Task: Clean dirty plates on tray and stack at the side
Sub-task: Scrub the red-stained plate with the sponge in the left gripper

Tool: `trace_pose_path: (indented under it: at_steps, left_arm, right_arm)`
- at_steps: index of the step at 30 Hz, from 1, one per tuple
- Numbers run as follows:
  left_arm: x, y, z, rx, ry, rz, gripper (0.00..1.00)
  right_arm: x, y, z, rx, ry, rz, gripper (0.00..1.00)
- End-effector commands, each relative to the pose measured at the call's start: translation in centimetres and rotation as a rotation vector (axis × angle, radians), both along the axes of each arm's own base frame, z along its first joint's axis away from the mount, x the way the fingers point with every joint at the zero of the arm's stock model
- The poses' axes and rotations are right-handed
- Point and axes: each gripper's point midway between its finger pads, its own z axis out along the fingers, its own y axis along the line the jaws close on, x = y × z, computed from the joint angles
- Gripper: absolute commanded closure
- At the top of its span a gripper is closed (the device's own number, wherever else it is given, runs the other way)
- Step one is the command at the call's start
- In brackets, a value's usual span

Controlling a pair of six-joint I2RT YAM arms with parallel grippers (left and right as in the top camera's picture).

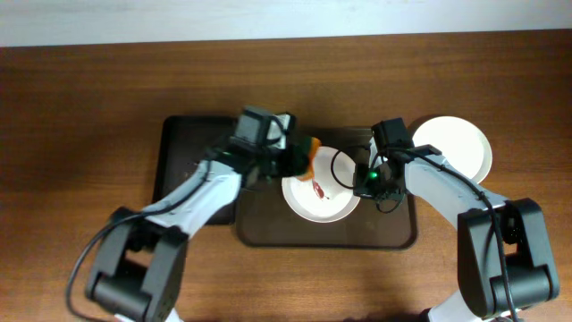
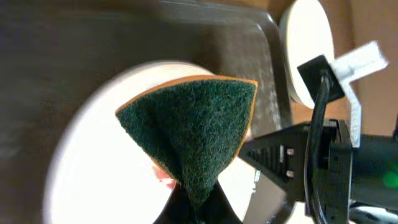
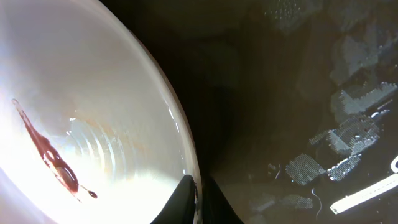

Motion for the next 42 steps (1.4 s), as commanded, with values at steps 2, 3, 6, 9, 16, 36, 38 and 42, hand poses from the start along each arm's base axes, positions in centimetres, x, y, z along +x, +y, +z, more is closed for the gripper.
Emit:
trace_pose_path:
  at_steps: [2,3,6,9,16,36,38,42]
  left_arm:
    - [-1.5,-3.7,-2.1,-0.087,0.186,0.049,1.00]
    - [-1.8,-4.4,-2.8,-0.091,0.209,0.049,1.00]
    - [-2.9,-6.4,-3.7,-0.130,0.235,-0.002,1.00]
    - [-3.6,-7.2,-4.6,-0.133,0.265,-0.014,1.00]
    - [-4.2,-6.5,-7.1,-0.051,0.297,0.018,1.00]
    - [0.9,1.7,1.7,0.115,-0.146,-0.030,1.00]
    - [0.8,2.8,3.5,0.128,-0.180,-0.023,1.00]
    - [1.9,9.9,3.2,0.373,-0.178,0.167,1.00]
  right_arm:
    - [-0.3,0.1,-0.3,-0.005,0.010,0.012,0.92]
    - [-0.3,0.1,-0.3,-0.005,0.010,0.011,0.92]
    - [-0.3,0.1,-0.3,-0.005,0.010,0.012,0.92]
    - [-0.3,0.1,-0.3,-0.005,0.010,0.012,0.92]
    - [-0.3,0.1,-0.3,-0.005,0.010,0.012,0.92]
    - [-0.4,0.1,-0.4,-0.006,0.015,0.011,0.92]
    - [-0.4,0.1,-0.4,-0.006,0.015,0.011,0.91]
    - [-0.5,0.1,-0.4,-0.006,0.016,0.012,0.92]
